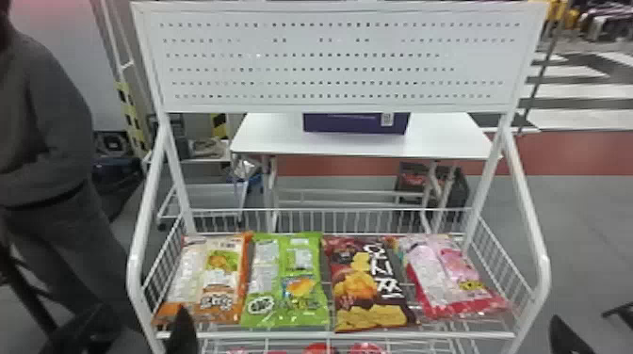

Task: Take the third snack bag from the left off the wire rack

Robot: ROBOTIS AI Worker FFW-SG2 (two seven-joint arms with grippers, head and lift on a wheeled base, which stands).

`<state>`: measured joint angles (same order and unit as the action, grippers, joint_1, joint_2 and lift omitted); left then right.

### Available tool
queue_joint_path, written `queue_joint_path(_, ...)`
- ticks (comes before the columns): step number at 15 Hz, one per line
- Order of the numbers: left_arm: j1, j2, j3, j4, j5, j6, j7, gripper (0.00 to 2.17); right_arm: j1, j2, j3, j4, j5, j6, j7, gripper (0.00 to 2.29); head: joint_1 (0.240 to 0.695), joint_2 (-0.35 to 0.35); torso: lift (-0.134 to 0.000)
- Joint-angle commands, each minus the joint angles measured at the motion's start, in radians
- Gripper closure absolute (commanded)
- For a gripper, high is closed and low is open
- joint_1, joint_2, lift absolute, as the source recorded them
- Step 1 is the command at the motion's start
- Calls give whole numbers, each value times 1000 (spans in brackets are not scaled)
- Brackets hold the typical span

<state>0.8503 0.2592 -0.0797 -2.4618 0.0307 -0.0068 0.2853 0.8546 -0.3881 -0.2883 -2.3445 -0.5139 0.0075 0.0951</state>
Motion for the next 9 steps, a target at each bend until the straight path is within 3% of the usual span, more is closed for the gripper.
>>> queue_joint_path(1,-1,0,0,1,0,0,0,137,0,2,1,1,0,-2,0,93,499,0,0)
queue_joint_path(9,1,0,-2,1,2,0,0,137,1,2,1,1,0,-8,2,93,499,0,0)
